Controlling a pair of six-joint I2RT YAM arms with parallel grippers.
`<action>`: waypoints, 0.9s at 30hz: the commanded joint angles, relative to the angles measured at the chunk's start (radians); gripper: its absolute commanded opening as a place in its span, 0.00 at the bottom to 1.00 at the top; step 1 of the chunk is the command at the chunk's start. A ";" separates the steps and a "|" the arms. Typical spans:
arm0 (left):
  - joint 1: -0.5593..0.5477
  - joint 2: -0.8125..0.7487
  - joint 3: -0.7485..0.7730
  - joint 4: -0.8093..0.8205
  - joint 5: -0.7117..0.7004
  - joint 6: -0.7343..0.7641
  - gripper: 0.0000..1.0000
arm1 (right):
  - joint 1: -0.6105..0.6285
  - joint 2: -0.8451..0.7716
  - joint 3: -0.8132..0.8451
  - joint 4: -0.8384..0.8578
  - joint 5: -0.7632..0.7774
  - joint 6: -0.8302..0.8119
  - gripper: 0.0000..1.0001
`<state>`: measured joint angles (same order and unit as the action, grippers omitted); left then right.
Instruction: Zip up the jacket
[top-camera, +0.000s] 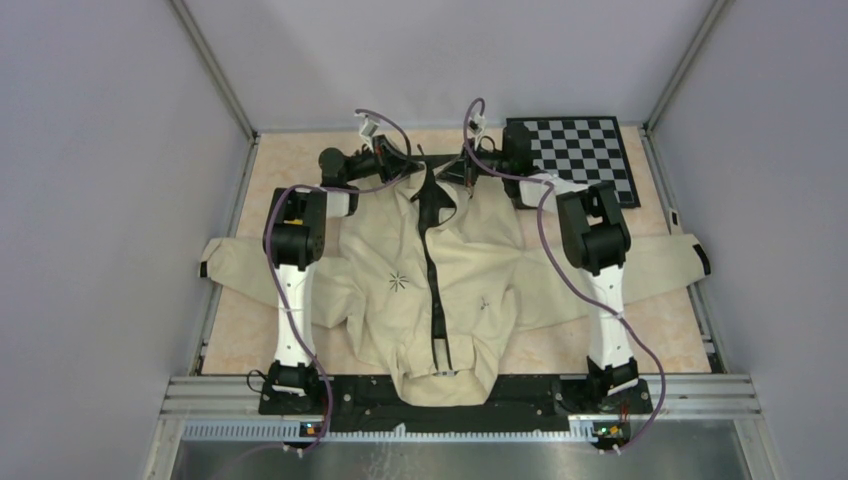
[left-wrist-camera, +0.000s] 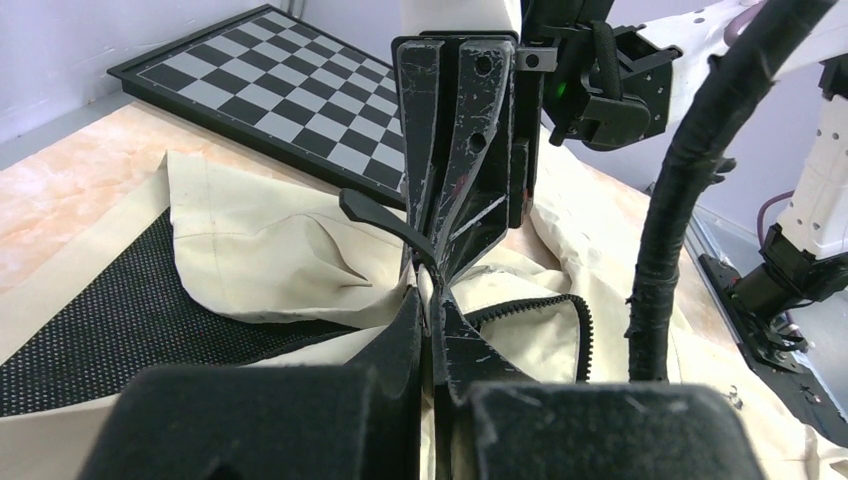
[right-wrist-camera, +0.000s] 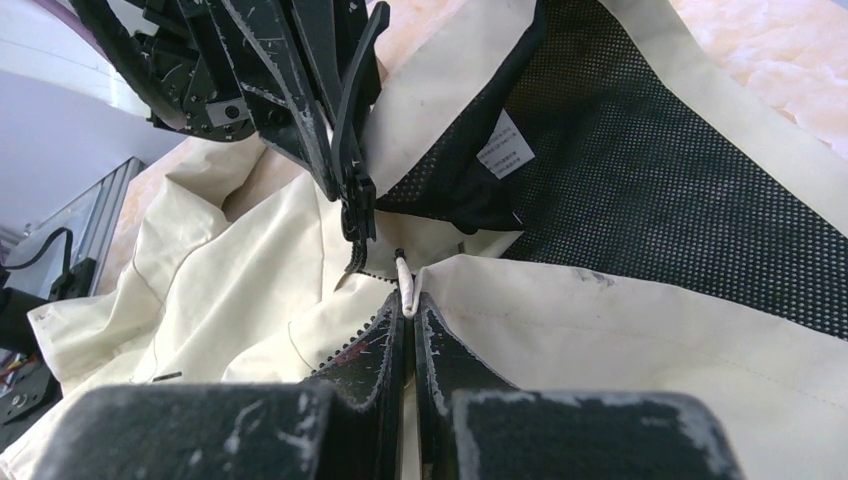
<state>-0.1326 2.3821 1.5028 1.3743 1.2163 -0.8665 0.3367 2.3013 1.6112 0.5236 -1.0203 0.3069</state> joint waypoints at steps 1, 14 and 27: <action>-0.004 0.017 0.034 0.086 0.023 -0.028 0.00 | 0.017 0.016 0.055 0.021 -0.026 -0.020 0.00; 0.009 0.010 0.031 0.055 0.066 0.006 0.00 | 0.015 -0.008 0.016 0.097 -0.073 0.018 0.00; 0.041 0.077 0.086 0.336 0.104 -0.241 0.00 | 0.003 0.062 0.070 0.169 -0.186 0.152 0.00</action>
<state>-0.0978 2.4710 1.5692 1.4971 1.3041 -1.0851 0.3428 2.3470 1.6192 0.6437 -1.1576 0.4255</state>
